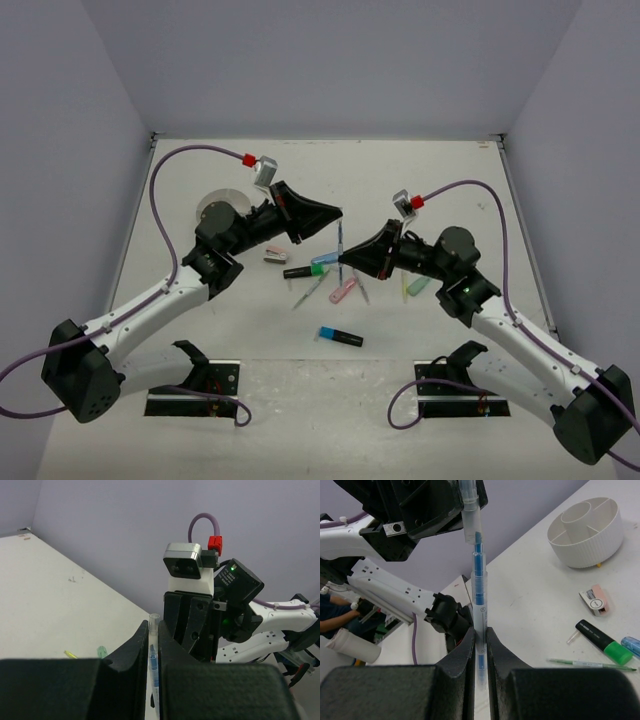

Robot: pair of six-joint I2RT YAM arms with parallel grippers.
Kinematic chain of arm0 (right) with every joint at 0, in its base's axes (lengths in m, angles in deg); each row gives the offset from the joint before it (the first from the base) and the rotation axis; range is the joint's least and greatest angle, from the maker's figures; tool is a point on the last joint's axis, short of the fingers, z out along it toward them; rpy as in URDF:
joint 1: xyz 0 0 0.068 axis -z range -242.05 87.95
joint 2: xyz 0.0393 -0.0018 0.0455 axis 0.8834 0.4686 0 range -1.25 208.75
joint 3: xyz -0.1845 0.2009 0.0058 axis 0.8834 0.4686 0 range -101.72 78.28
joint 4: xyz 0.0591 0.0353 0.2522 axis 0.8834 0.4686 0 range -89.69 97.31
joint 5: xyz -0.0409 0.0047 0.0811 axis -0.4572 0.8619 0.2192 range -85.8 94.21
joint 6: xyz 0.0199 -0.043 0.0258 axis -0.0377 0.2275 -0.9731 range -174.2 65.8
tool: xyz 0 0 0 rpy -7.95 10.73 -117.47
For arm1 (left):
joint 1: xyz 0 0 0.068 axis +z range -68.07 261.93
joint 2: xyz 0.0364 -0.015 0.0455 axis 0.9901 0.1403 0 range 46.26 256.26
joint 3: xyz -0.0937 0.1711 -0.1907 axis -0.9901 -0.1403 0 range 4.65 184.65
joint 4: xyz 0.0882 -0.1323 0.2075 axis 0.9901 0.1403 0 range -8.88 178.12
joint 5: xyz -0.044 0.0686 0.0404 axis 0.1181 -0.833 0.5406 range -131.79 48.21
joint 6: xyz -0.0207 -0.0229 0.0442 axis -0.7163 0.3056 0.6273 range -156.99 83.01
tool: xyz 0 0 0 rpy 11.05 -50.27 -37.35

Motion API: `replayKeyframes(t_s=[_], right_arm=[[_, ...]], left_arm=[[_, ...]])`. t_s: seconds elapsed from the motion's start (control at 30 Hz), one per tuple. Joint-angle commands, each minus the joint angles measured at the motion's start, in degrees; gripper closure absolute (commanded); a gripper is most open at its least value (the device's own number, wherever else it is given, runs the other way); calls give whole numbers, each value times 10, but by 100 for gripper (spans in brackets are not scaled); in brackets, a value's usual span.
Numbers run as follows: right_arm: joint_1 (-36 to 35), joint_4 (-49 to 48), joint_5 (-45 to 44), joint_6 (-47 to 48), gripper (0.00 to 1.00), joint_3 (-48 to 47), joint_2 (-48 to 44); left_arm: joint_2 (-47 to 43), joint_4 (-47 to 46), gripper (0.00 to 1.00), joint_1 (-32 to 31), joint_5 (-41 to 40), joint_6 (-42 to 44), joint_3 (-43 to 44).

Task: Sort the stationery into containers
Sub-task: Close the pen cap on the pen.

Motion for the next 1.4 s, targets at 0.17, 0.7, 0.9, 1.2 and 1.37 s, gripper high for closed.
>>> replayKeyframes(t_s=[0.17,0.7,0.9,1.2,1.37], right_arm=[[4,-55,-18,-27,100,-53,0],[4,-44,-17,33,100,-108,36],[4,-22,-1,44,100,-102,36],[4,-2,3,55,100,-120,39],[4,11,4,64,100,-134,41]], left_arm=[[-1,-77,100,1,-3,-41,-34],[-23,2,73,1,-37,-5,-14],[-24,15,74,1,-35,10,5],[4,-28,80,1,45,1,13],[9,-26,97,1,63,5,11]])
